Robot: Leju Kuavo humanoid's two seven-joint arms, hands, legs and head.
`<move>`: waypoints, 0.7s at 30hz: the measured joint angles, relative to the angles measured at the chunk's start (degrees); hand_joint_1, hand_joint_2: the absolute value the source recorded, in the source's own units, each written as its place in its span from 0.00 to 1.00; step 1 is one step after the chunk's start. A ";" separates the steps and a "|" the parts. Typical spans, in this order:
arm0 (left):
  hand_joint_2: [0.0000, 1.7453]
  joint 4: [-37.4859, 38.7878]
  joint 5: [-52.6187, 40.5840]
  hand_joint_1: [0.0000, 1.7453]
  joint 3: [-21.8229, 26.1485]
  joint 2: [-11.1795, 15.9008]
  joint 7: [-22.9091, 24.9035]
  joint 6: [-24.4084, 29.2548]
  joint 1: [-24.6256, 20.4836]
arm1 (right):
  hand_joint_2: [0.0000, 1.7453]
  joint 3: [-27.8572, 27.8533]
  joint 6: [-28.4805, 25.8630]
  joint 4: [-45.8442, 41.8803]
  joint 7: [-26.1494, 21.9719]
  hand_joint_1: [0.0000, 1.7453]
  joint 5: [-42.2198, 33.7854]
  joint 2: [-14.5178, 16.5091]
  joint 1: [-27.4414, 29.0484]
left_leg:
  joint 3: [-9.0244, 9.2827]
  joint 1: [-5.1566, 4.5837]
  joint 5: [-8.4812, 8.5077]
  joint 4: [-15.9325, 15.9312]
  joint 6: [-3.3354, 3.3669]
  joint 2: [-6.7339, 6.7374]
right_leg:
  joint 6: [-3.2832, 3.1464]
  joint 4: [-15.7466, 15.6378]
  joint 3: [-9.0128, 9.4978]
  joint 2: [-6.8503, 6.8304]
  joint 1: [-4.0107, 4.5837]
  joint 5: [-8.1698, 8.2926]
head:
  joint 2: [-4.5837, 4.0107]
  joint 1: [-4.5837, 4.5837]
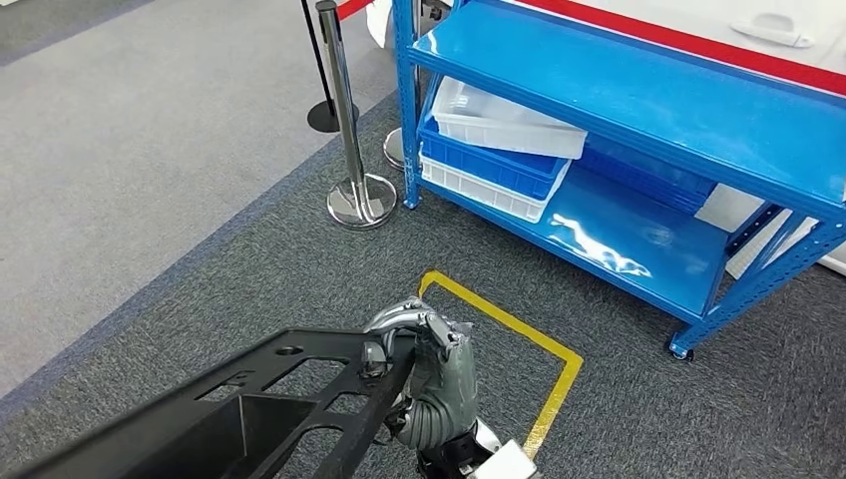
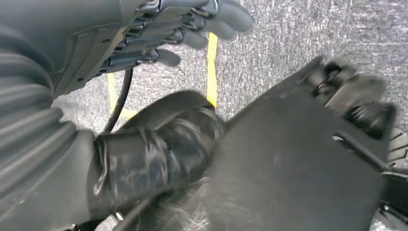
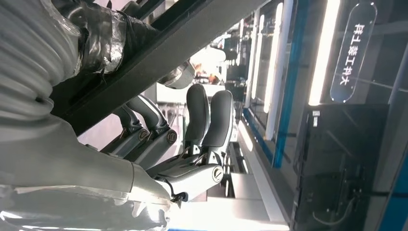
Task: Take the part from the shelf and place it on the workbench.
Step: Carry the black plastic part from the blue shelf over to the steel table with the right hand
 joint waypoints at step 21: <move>1.00 -0.02 2.36 0.00 0.00 -0.45 -3.07 3.11 1.48 | 1.00 2.85 0.78 0.15 2.14 1.00 -3.77 -3.01 -0.79 | -1.16 0.87 -2.23 2.77 -0.25 -7.45 | 0.65 -0.06 -0.33 5.95 -1.24 0.87 | -0.01 -2.93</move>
